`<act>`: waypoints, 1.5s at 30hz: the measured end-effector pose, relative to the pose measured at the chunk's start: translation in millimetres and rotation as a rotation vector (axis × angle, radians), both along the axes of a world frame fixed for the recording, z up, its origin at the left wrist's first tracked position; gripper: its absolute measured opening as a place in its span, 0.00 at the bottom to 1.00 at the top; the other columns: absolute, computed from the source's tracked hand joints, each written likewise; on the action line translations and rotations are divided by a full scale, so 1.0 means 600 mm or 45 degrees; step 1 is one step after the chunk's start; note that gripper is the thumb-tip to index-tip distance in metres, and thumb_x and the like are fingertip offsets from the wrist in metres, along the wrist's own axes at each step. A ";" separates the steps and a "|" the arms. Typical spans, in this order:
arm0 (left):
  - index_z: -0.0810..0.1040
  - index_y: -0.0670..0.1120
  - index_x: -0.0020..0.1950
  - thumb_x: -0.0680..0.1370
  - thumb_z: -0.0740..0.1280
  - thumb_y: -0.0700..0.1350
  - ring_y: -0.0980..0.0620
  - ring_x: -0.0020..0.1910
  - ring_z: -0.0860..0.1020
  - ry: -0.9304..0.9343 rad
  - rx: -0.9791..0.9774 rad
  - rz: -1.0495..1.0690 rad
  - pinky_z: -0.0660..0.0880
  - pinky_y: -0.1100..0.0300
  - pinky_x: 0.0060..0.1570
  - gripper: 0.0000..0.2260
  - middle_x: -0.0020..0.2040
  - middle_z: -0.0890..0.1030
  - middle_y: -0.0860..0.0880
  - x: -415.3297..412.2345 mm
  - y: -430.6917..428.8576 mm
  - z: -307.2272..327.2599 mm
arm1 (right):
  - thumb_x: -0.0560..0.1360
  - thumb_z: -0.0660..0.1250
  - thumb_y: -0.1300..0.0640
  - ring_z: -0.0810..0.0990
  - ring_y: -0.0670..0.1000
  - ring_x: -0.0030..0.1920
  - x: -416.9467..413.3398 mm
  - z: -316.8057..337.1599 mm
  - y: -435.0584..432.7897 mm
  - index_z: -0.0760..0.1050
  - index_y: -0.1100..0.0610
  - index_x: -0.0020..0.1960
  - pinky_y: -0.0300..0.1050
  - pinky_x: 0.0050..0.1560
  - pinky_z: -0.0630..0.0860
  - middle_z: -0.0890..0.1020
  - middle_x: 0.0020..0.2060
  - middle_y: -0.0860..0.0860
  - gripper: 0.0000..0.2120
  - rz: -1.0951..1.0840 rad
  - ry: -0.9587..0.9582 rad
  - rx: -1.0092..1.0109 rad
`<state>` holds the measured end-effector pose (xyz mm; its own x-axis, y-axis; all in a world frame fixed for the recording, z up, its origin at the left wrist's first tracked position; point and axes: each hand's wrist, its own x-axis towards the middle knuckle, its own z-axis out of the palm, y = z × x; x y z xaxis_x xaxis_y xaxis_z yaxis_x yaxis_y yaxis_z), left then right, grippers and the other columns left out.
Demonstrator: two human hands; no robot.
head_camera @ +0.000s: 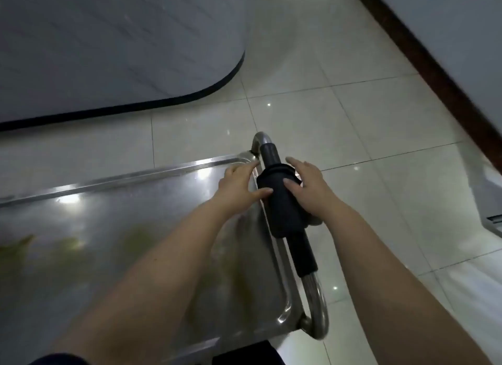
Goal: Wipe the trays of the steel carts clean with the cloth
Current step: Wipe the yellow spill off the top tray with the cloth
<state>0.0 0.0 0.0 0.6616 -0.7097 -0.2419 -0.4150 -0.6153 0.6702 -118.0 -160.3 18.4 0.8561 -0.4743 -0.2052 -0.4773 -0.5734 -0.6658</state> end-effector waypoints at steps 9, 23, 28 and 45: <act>0.78 0.53 0.60 0.71 0.77 0.52 0.62 0.48 0.73 0.349 -0.012 -0.053 0.66 0.81 0.41 0.19 0.50 0.77 0.61 0.031 -0.028 -0.013 | 0.73 0.73 0.52 0.79 0.49 0.54 0.028 0.006 -0.046 0.71 0.47 0.62 0.42 0.49 0.76 0.79 0.54 0.48 0.19 0.006 0.148 0.421; 0.74 0.61 0.36 0.65 0.78 0.44 0.65 0.40 0.76 0.148 -0.352 -0.032 0.70 0.72 0.40 0.16 0.38 0.78 0.63 -0.006 0.065 0.072 | 0.72 0.68 0.64 0.68 0.50 0.49 -0.023 0.112 0.059 0.77 0.56 0.48 0.45 0.44 0.69 0.72 0.44 0.48 0.07 0.182 -0.291 -0.422; 0.70 0.60 0.45 0.70 0.77 0.43 0.67 0.40 0.76 0.060 -0.536 0.028 0.69 0.75 0.38 0.18 0.39 0.78 0.65 -0.039 0.147 0.113 | 0.69 0.64 0.70 0.69 0.51 0.46 -0.060 0.165 0.136 0.78 0.57 0.49 0.52 0.48 0.73 0.76 0.45 0.49 0.13 0.181 -0.376 -0.548; 0.81 0.52 0.51 0.72 0.73 0.54 0.52 0.59 0.74 -0.381 -0.141 -0.148 0.67 0.50 0.61 0.11 0.54 0.80 0.56 -0.225 0.503 0.093 | 0.69 0.64 0.53 0.75 0.55 0.42 -0.220 0.167 0.479 0.83 0.53 0.42 0.49 0.42 0.75 0.75 0.41 0.51 0.09 0.457 -0.472 -0.506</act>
